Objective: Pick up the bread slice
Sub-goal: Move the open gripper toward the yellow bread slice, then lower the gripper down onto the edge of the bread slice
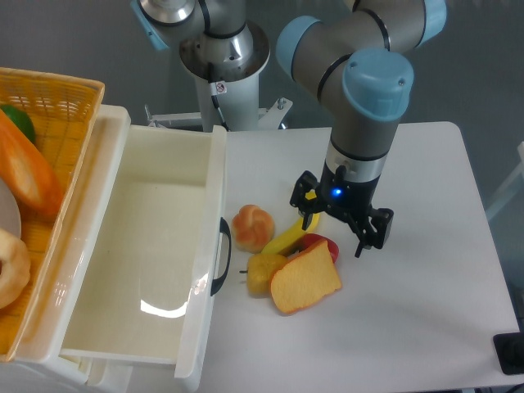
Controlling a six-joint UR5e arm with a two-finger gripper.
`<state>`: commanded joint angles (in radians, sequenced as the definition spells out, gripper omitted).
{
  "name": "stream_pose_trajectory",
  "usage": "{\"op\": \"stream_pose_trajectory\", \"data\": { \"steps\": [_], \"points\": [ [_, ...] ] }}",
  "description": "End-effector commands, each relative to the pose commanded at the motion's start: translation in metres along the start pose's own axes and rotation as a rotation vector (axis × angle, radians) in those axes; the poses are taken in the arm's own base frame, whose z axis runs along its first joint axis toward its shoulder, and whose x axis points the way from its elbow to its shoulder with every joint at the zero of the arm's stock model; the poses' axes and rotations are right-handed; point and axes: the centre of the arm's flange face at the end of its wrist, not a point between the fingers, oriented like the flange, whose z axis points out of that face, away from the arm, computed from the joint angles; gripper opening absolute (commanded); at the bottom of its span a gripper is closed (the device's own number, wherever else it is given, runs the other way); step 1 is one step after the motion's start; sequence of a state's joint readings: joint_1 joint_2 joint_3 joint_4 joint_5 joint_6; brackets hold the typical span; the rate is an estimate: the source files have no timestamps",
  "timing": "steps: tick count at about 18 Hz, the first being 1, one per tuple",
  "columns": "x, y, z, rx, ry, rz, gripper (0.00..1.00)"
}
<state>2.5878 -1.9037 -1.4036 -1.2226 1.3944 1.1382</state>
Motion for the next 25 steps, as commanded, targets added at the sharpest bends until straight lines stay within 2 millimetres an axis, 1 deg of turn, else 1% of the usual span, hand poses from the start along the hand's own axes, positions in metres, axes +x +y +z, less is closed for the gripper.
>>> {"op": "stream_pose_trajectory", "data": {
  "steps": [7,11,13,15,20,24,25],
  "points": [
    [0.005,0.001,0.007,-0.004,0.015,0.030,1.00],
    [0.003,0.001,0.016,-0.006,0.028,0.027,1.00],
    [0.007,0.002,0.022,0.005,0.043,0.018,1.00],
    [0.010,0.004,0.029,0.006,0.041,0.017,1.00],
    [0.006,0.003,0.052,-0.003,0.057,0.042,1.00],
    [0.007,0.003,0.078,-0.017,0.085,0.116,1.00],
    [0.007,0.004,0.082,-0.019,0.090,0.132,1.00]
  ]
}}
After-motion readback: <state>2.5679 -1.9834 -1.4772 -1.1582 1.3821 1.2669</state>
